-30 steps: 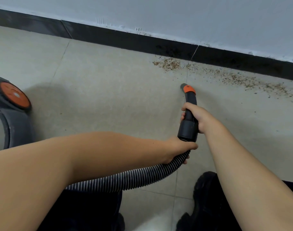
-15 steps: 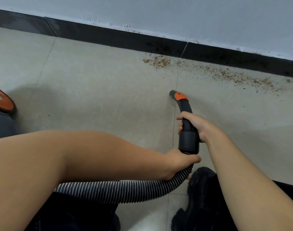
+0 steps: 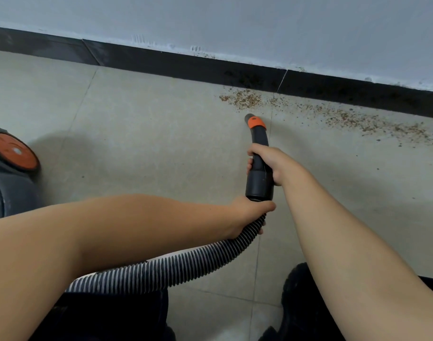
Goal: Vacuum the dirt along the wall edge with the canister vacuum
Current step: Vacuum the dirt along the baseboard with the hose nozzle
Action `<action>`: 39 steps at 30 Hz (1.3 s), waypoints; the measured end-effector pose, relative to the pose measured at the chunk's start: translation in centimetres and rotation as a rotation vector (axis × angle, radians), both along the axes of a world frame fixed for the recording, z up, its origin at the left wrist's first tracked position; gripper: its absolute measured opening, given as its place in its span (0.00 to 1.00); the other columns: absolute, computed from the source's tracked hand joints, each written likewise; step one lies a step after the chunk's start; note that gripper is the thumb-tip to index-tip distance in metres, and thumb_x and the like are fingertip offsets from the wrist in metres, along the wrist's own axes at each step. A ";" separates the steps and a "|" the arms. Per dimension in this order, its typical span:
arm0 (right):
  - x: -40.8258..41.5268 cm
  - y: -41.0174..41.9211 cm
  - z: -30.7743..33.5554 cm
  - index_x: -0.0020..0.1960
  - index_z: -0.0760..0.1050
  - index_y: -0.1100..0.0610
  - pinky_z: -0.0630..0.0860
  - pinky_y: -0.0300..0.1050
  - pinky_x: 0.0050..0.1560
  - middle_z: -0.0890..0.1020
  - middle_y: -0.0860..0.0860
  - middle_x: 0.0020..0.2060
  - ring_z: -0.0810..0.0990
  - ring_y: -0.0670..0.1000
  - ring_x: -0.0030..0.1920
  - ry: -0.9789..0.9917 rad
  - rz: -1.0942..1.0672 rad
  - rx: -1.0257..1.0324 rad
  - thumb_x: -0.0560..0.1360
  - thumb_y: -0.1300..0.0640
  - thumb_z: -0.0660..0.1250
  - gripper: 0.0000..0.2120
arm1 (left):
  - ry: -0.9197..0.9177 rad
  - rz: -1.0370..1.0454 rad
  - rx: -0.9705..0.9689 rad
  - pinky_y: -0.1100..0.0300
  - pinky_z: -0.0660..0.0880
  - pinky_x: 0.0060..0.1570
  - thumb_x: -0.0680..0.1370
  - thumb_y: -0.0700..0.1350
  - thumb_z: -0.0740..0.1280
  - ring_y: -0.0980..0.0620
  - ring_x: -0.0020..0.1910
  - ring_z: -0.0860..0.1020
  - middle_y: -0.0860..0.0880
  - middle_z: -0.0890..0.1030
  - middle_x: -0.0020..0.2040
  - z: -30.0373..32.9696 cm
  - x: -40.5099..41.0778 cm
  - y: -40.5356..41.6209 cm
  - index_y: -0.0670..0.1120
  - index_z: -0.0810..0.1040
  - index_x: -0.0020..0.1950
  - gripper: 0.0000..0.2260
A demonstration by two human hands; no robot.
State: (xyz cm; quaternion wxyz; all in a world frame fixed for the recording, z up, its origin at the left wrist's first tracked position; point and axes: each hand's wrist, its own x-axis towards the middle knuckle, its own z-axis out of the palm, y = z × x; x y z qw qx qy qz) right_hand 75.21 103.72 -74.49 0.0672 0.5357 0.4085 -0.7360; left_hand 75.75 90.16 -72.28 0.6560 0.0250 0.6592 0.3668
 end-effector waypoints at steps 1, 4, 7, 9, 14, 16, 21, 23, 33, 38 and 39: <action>0.3 0.4 -0.2 0.45 0.70 0.59 0.78 0.41 0.30 0.76 0.52 0.24 0.76 0.50 0.22 -0.001 -0.040 0.003 0.73 0.62 0.66 0.05 | 0.005 -0.028 -0.008 0.67 0.72 0.22 0.77 0.45 0.68 0.51 0.30 0.74 0.45 0.73 0.37 0.0 -0.1 0.3 0.43 0.70 0.54 0.11; 1.5 1.9 -0.8 0.44 0.69 0.58 0.77 0.42 0.31 0.76 0.52 0.23 0.76 0.50 0.22 -0.005 -0.193 0.030 0.72 0.62 0.65 0.05 | 0.022 -0.109 -0.001 0.67 0.72 0.22 0.76 0.45 0.68 0.51 0.29 0.73 0.46 0.74 0.37 0.1 -0.4 1.5 0.44 0.70 0.54 0.11; 2.0 3.8 -0.7 0.43 0.69 0.58 0.77 0.40 0.29 0.76 0.51 0.21 0.76 0.50 0.22 -0.019 -0.273 0.087 0.72 0.62 0.65 0.04 | 0.030 -0.115 0.030 0.66 0.72 0.24 0.76 0.46 0.69 0.51 0.30 0.73 0.46 0.74 0.38 0.4 -0.7 3.1 0.44 0.71 0.53 0.10; 1.7 5.0 -0.3 0.42 0.69 0.57 0.77 0.40 0.29 0.76 0.50 0.21 0.76 0.49 0.22 -0.025 -0.258 0.085 0.72 0.62 0.65 0.04 | 0.031 -0.071 0.039 0.67 0.71 0.22 0.76 0.45 0.69 0.51 0.30 0.73 0.46 0.74 0.37 0.7 -0.7 4.0 0.43 0.71 0.53 0.11; -0.2 4.5 0.5 0.38 0.71 0.58 0.78 0.44 0.35 0.77 0.52 0.23 0.76 0.49 0.23 -0.042 0.018 0.052 0.73 0.61 0.65 0.06 | -0.013 0.075 0.050 0.68 0.70 0.19 0.77 0.45 0.68 0.50 0.29 0.73 0.45 0.73 0.36 0.9 0.1 3.7 0.43 0.71 0.50 0.09; -1.1 3.6 0.6 0.38 0.72 0.58 0.79 0.44 0.35 0.77 0.52 0.23 0.76 0.49 0.23 -0.040 0.112 0.039 0.73 0.60 0.66 0.06 | -0.028 0.124 0.050 0.68 0.70 0.19 0.77 0.44 0.68 0.50 0.29 0.73 0.45 0.73 0.36 0.8 0.3 3.0 0.43 0.70 0.50 0.08; -3.6 2.4 0.8 0.40 0.72 0.58 0.79 0.43 0.35 0.78 0.52 0.25 0.77 0.49 0.24 -0.003 0.210 -0.005 0.72 0.60 0.67 0.04 | 0.002 0.213 0.033 0.66 0.73 0.23 0.76 0.44 0.68 0.50 0.28 0.73 0.46 0.73 0.35 0.6 -1.1 2.0 0.42 0.71 0.53 0.10; -4.1 2.2 0.8 0.40 0.72 0.58 0.80 0.42 0.32 0.78 0.52 0.25 0.77 0.49 0.23 0.006 0.176 -0.010 0.72 0.60 0.67 0.04 | 0.019 0.210 0.027 0.67 0.72 0.22 0.76 0.45 0.68 0.50 0.28 0.74 0.46 0.74 0.36 0.7 -2.0 1.9 0.43 0.71 0.51 0.09; -2.4 4.6 0.2 0.45 0.70 0.58 0.78 0.46 0.39 0.77 0.51 0.24 0.77 0.49 0.26 -0.048 -0.061 0.086 0.73 0.61 0.66 0.04 | 0.020 0.038 0.018 0.66 0.73 0.24 0.76 0.47 0.69 0.51 0.29 0.75 0.46 0.75 0.37 0.9 -2.7 3.5 0.42 0.72 0.54 0.12; -4.1 4.0 0.2 0.44 0.71 0.59 0.79 0.44 0.36 0.77 0.52 0.24 0.77 0.49 0.23 -0.035 0.056 0.069 0.73 0.61 0.66 0.04 | -0.003 0.168 0.042 0.68 0.71 0.19 0.77 0.44 0.68 0.50 0.30 0.73 0.46 0.73 0.36 0.8 -2.8 3.2 0.43 0.71 0.50 0.08; -4.6 3.6 0.1 0.44 0.72 0.59 0.79 0.43 0.34 0.77 0.52 0.24 0.77 0.49 0.23 -0.029 0.083 0.060 0.72 0.61 0.66 0.04 | -0.005 0.194 0.044 0.68 0.70 0.19 0.77 0.44 0.68 0.51 0.30 0.73 0.46 0.72 0.36 0.6 -2.8 3.0 0.43 0.71 0.50 0.08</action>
